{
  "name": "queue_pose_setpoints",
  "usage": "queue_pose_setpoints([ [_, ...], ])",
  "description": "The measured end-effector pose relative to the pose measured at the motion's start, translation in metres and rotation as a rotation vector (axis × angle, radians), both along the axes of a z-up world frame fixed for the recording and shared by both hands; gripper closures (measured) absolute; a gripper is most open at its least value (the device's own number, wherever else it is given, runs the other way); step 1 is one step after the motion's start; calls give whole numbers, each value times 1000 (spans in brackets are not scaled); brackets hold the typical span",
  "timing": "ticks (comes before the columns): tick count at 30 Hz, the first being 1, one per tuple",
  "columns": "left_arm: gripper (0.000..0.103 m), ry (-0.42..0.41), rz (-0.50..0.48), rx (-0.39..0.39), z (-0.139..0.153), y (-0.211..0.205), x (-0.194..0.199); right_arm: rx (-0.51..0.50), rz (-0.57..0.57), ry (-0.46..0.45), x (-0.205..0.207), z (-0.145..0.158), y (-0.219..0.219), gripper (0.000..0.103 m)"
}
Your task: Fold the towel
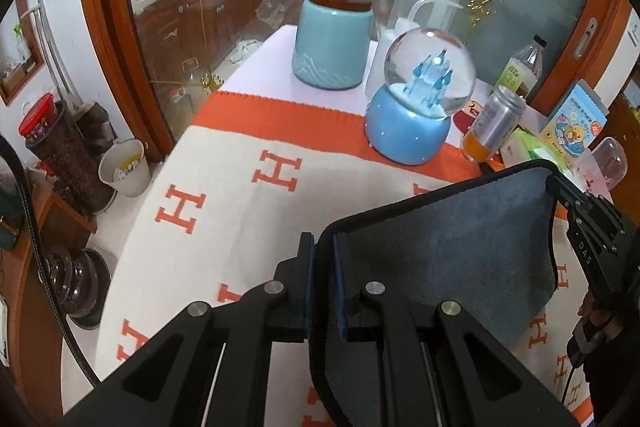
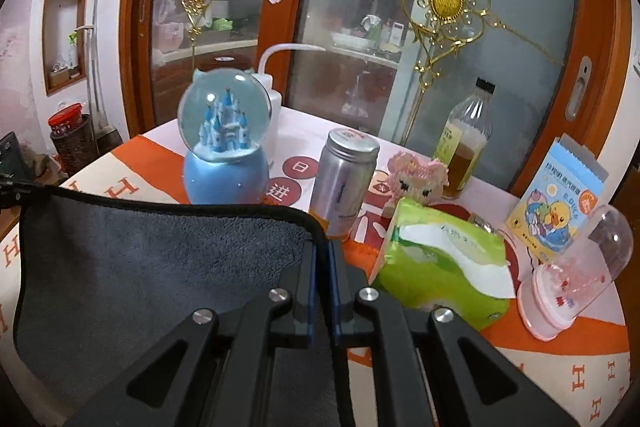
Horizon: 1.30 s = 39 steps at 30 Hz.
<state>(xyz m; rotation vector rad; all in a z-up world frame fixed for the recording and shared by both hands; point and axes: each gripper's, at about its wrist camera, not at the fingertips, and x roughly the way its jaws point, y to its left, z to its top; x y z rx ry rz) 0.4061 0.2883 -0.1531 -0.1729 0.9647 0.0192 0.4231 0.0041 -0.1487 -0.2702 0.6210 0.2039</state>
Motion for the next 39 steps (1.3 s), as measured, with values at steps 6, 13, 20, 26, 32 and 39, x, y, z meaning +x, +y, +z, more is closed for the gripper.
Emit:
queue_pose_setpoints([
  [6, 91, 14, 18, -7, -11, 0, 4, 19, -20, 23, 8, -8, -1, 88],
  [13, 70, 10, 50, 4, -7, 3, 1, 33, -47, 26, 9, -6, -9, 63],
  [20, 47, 33, 60, 12, 2, -3, -12, 59, -98, 7, -7, 11, -26, 43],
  [26, 25, 37, 64, 41, 19, -13, -30, 70, -141, 3, -31, 26, -47, 33],
  [32, 25, 43, 38, 78, 31, -37, -55, 98, -187, 23, -66, 36, -75, 24],
  [39, 25, 32, 19, 83, 48, -70, -100, 148, -226, 31, -115, 44, -112, 22],
])
